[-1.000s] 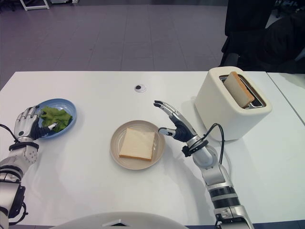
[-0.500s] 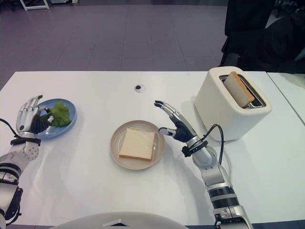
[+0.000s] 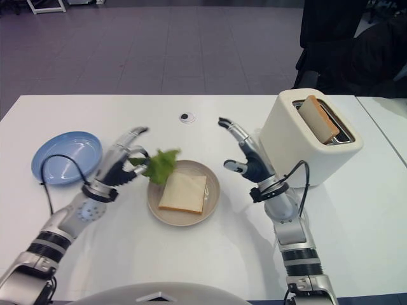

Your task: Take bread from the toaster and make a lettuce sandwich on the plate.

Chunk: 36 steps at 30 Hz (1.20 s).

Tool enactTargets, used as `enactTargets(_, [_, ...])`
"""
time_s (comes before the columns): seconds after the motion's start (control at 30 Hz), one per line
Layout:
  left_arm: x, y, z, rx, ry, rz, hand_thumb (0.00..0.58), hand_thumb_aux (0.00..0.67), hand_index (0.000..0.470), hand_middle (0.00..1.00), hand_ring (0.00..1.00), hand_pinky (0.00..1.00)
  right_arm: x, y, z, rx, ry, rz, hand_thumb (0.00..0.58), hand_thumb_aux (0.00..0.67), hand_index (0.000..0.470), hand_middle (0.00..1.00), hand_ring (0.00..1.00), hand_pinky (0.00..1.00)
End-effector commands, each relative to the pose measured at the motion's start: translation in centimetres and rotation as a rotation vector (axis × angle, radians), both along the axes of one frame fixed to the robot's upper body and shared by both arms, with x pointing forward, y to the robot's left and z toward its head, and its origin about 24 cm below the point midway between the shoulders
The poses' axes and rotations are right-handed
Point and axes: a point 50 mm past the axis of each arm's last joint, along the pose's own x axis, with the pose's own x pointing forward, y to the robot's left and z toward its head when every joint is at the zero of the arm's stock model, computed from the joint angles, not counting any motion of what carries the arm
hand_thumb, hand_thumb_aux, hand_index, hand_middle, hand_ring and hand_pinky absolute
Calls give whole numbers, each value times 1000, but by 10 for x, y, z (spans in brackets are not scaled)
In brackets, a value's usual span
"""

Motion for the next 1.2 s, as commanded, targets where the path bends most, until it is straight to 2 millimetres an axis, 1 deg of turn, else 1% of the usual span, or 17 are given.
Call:
enactTargets(0.03, [-1, -13, -14, 27, 71, -55, 580, 670, 470, 0, 0, 0, -2, -15, 9, -1, -13, -51, 0, 0, 0, 0, 0, 0])
enactTargets(0.17, [-2, -27, -23, 48, 109, -116, 580, 670, 470, 0, 0, 0, -6, -29, 12, -11, -20, -109, 0, 0, 0, 0, 0, 0])
enactTargets(0.37, [-1, -20, -24, 106, 104, -111, 580, 667, 468, 0, 0, 0, -15, -58, 33, -58, -87, -227, 0, 0, 0, 0, 0, 0])
enactTargets(0.4, [-2, -19, -24, 110, 109, -115, 491, 407, 286, 0, 0, 0, -16, -67, 40, -76, -111, -273, 0, 0, 0, 0, 0, 0])
enactTargets(0.43, [-3, -19, -24, 116, 111, -118, 205, 131, 92, 0, 0, 0, -17, -76, 48, -105, -138, -324, 0, 0, 0, 0, 0, 0])
enactTargets(0.47, [-3, -18, -23, 119, 107, -116, 0, 0, 0, 0, 0, 0, -17, -85, 56, -135, -167, -382, 0, 0, 0, 0, 0, 0])
enactTargets(0.57, [-1, -12, -14, 109, 76, -90, 0, 0, 0, 0, 0, 0, -22, -116, 78, -246, -251, -603, 0, 0, 0, 0, 0, 0])
enactTargets(0.63, [-1, -11, -11, 104, 65, -81, 0, 0, 0, 0, 0, 0, -22, -136, 81, -341, -260, -746, 0, 0, 0, 0, 0, 0])
enactTargets(0.73, [-3, -10, -9, 96, 52, -62, 0, 0, 0, 0, 0, 0, -9, -162, 62, -496, -157, -896, 0, 0, 0, 0, 0, 0])
enactTargets(0.83, [-5, -8, -6, 84, 40, -44, 0, 0, 0, 0, 0, 0, 3, -177, 39, -600, -39, -943, 0, 0, 0, 0, 0, 0])
enactTargets(0.93, [-7, -5, -4, 73, 35, -30, 0, 0, 0, 0, 0, 0, 9, -182, 19, -647, 46, -943, 0, 0, 0, 0, 0, 0])
enactTargets(1.03, [-8, -1, -5, 70, 41, -12, 0, 0, 0, 0, 0, 0, 14, -178, 10, -658, 76, -906, 0, 0, 0, 0, 0, 0])
enactTargets(1.07, [-8, 0, -6, 67, 41, -2, 0, 0, 0, 0, 0, 0, 16, -176, 10, -662, 77, -895, 53, 32, 22, 0, 0, 0])
enactTargets(1.1, [-7, 2, -6, 64, 41, 8, 0, 0, 0, 0, 0, 0, 18, -175, 11, -664, 65, -889, 304, 208, 146, 0, 0, 0])
enactTargets(1.13, [-7, 3, -7, 60, 43, 18, 0, 0, 0, 0, 0, 0, 18, -173, 13, -665, 51, -883, 568, 573, 402, 0, 0, 0])
enactTargets(1.17, [-7, 4, -7, 57, 45, 25, 0, 0, 0, 0, 0, 0, 19, -171, 15, -667, 36, -874, 580, 670, 470, 27, 27, 27])
enactTargets(1.2, [-7, 5, -8, 53, 47, 31, 0, 0, 0, 0, 0, 0, 18, -169, 17, -667, 14, -865, 580, 670, 470, 118, 118, 118])
